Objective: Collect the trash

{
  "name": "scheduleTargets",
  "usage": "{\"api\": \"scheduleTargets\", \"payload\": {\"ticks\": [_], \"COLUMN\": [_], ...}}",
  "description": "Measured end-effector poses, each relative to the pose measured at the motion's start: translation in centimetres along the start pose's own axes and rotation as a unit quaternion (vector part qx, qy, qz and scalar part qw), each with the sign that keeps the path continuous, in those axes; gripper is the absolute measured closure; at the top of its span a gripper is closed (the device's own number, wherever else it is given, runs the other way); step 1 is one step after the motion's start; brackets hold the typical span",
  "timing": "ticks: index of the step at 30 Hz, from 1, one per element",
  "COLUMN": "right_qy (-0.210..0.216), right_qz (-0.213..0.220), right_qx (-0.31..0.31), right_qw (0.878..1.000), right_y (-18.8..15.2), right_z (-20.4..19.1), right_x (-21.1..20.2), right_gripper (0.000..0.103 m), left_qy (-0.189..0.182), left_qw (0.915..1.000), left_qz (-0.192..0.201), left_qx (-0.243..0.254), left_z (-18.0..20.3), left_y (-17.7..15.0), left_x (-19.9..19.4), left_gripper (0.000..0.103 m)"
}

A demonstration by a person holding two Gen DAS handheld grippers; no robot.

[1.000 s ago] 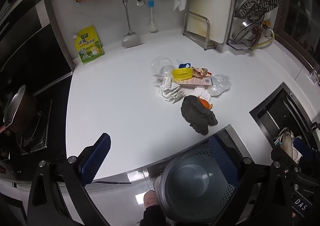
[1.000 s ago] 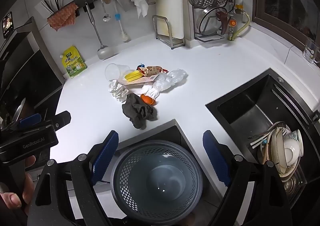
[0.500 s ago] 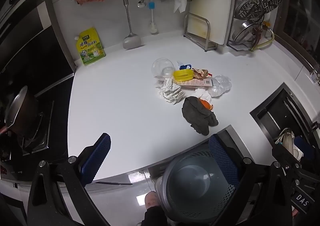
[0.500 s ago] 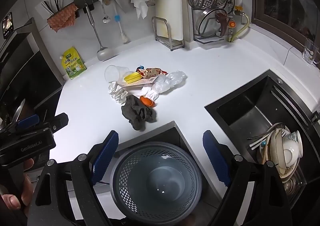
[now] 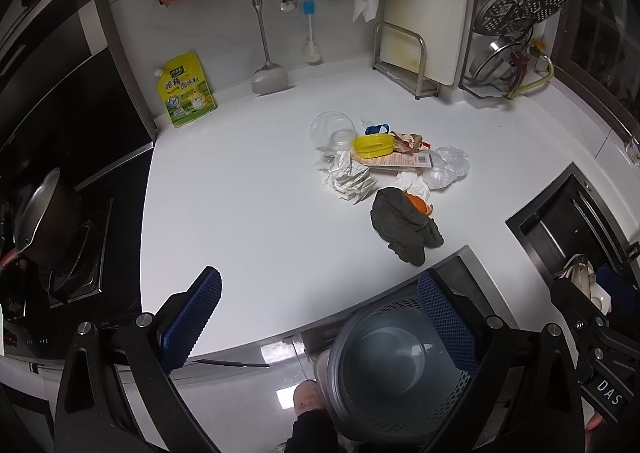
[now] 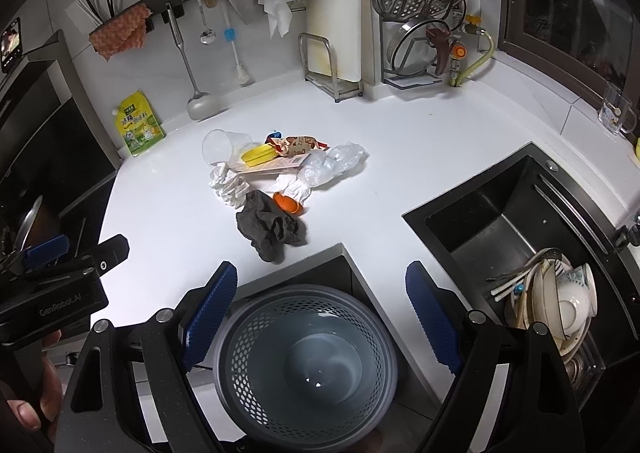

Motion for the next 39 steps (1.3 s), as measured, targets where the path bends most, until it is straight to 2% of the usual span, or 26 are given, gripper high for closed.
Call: {"api": "scheduleTargets", "payload": {"ticks": [9,22,39], "right_qy": [-0.009,-0.039,-0.046], "right_qz": [-0.016,-0.001,-0.002], "right_qx": [0.02,0.028,0.042], "right_qw": [1.0,0.999,0.998], "right_y": [-0.1,0.3,0.5], "right_z": [0.4,1.6,2.6], "right_x": [0.6,0.7,1.2], "right_gripper": [0.021,0.017,0.017], "left_qy": [0.007,0.012,0.013], "left_qw": [1.0,0.9999,0.9998], "left_qz": [-0.002,-0.008,-0.012], "left_qx": [-0.001,0.005,0.008], "left_z": [-0.1,0.4,0.5], "left_y": [-0.3,-0.5,-0.6], "left_x": [0.2,0.5,0.7], "left_gripper": [0.006,0.006,0.006]}}
Point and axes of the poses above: each gripper's, at about its wrist camera, not at the fingertips, and x roughly the way its jaws point, z to its right, y to its top, the point moved 10 cm from there along x, roughly the way its jaws point, and after that the axes turned 10 degrees about x, right-handed, at the moved point
